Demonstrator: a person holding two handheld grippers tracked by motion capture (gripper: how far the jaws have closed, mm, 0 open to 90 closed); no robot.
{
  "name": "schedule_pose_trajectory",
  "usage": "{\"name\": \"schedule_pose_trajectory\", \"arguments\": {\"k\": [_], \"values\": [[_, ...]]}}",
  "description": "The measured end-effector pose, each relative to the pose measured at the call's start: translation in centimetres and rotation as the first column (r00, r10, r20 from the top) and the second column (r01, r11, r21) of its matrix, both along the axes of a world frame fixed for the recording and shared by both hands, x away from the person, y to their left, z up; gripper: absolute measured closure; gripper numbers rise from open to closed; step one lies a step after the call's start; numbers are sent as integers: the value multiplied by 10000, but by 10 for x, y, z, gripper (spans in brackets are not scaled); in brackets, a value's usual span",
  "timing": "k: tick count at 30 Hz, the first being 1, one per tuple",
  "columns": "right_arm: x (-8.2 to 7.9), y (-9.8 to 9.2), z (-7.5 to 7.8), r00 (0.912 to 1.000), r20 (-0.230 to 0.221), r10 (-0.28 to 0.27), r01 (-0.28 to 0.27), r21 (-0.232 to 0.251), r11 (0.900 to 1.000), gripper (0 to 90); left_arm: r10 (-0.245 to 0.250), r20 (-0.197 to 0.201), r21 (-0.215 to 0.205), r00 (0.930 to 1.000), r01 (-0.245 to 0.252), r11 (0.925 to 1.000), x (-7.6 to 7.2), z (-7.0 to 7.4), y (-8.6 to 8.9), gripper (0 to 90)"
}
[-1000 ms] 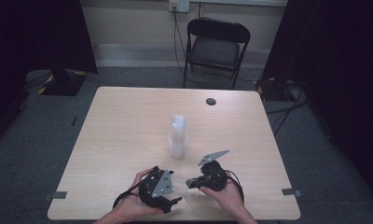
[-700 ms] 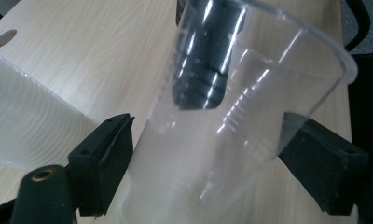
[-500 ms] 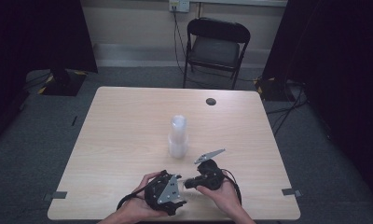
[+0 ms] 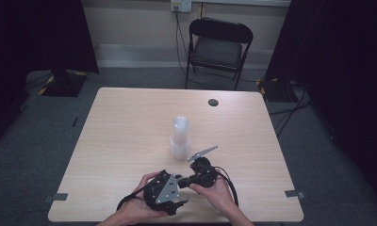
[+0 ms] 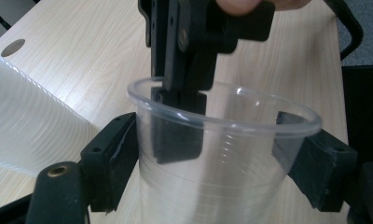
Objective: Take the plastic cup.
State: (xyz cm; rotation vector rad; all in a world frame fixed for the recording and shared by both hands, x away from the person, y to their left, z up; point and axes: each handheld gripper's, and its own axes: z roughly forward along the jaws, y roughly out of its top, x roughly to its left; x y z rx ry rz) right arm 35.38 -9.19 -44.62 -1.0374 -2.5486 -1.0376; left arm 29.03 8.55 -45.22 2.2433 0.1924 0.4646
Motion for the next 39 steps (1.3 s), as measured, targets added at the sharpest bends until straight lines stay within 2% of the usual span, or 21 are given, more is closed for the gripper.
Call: {"name": "schedule_pose_trajectory", "arguments": {"k": [4,9,11,12,17,20,21,25,28,32,35,36,39], "values": [[-1,1,-1,9999,14,115,-115,-23,9999,840,-133,-103,3,9999,133,9999,-1,2,-1,268],[1,3,-2,9998,-178,33,-32,45,10000,864,16,-85,29,10000,-16,10000,2,1,-2,256],[1,4,-2,9997,-260,-15,17,90,10000,877,61,16,55,10000,-61,10000,3,0,-2,259],[2,5,-2,9995,-309,-16,20,121,9999,877,171,-12,-74,9999,-171,9998,3,0,-2,265],[2,5,-2,9992,-383,-68,75,167,9998,875,124,118,89,9999,-125,9999,2,0,-2,280],[3,5,-2,9991,-386,-146,152,157,9998,863,255,101,1,9996,-255,9997,2,0,-1,286],[3,5,-3,9991,-381,-174,180,166,9997,861,249,202,-84,9995,-247,9997,2,1,-1,286],[3,4,-2,9992,-297,-269,279,336,9990,829,421,107,-368,9991,-417,9985,3,2,2,289],[3,2,0,9991,-218,-361,370,424,9984,816,463,83,-344,9989,-460,9984,4,2,4,289],[3,-1,2,9987,-103,-504,508,480,9976,786,670,-233,-748,9975,-686,9948,7,2,6,291],[2,-1,3,9985,-5,-547,546,427,9976,770,816,-429,-753,9957,-846,9936,9,2,7,292],[2,-2,4,9984,22,-562,560,463,9974,760,885,-599,-799,9943,-932,9924,10,2,8,292],[2,-3,7,9974,251,-673,659,506,9965,750,976,-708,-1046,9927,-1047,9890,12,2,10,292]]}}
